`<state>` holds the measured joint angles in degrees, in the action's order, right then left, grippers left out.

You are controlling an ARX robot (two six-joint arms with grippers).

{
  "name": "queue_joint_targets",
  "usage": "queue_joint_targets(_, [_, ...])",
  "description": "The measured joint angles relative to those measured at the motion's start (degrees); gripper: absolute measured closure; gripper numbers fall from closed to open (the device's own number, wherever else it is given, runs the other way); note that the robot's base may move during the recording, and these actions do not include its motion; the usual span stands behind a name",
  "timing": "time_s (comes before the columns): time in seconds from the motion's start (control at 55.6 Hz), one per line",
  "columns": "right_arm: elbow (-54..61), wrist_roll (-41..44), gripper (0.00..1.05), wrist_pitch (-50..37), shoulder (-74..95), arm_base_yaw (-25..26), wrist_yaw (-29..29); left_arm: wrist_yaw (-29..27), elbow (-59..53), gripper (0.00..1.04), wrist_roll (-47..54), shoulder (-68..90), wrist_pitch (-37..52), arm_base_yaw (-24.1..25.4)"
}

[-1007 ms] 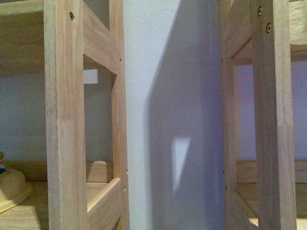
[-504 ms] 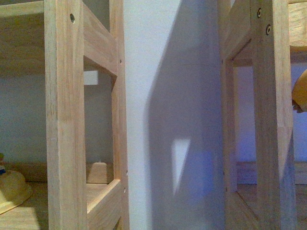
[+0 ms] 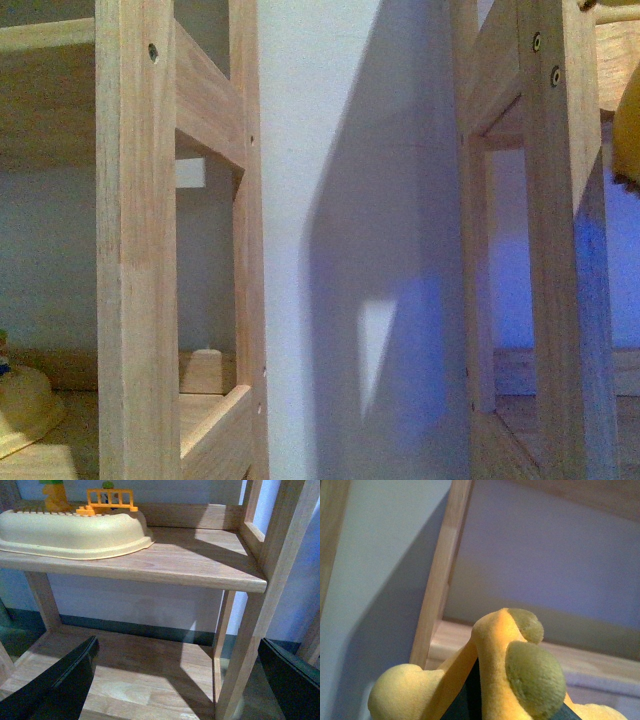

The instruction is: Put away toys

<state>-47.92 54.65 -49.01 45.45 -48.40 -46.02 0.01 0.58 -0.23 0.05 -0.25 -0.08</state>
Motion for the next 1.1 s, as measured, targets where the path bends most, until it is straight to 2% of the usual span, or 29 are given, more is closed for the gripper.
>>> queue_joint_targets(0.18, [-6.34, 5.99, 0.98, -3.10, 2.62, -0.22, 6.03, 0.00, 0.00, 0.06, 0.00, 0.00, 0.00, 0.00])
queue_joint_targets(0.306, [-9.68, 8.04, 0.98, -3.04, 3.43, 2.10, 10.01, 0.00, 0.00, 0.06, 0.00, 0.00, 0.00, 0.00])
queue_joint_targets(0.432, [-12.17, 7.23, 0.98, 0.31, 3.26, 7.02, 13.07, -0.02, 0.00, 0.06, -0.02, 0.00, 0.00, 0.00])
queue_joint_targets(0.558, [-14.47, 2.51, 0.98, 6.32, 2.49, 14.67, 16.57, -0.02, 0.00, 0.06, 0.00, 0.00, 0.00, 0.00])
queue_joint_targets(0.666, [-17.90, -8.44, 0.98, 16.00, 1.33, 26.45, 22.18, 0.00, 0.00, 0.06, -0.02, 0.00, 0.00, 0.00])
queue_joint_targets(0.72, [-19.39, -12.74, 0.98, 18.95, 1.27, 30.80, 24.50, 0.00, 0.00, 0.06, -0.02, 0.00, 0.00, 0.00])
queue_joint_targets(0.846, [-23.34, -25.81, 0.98, 26.97, 1.38, 44.41, 32.52, 0.00, 0.00, 0.06, -0.02, 0.00, 0.00, 0.00])
queue_joint_targets(0.989, [-25.90, -39.93, 0.98, 32.11, 1.88, 57.86, 41.22, -0.02, 0.00, 0.06, -0.02, 0.00, 0.00, 0.00])
queue_joint_targets(1.097, [-28.06, -52.06, 0.98, 33.81, 3.45, 70.95, 51.71, 0.00, 0.00, 0.06, -0.02, 0.00, 0.00, 0.00])
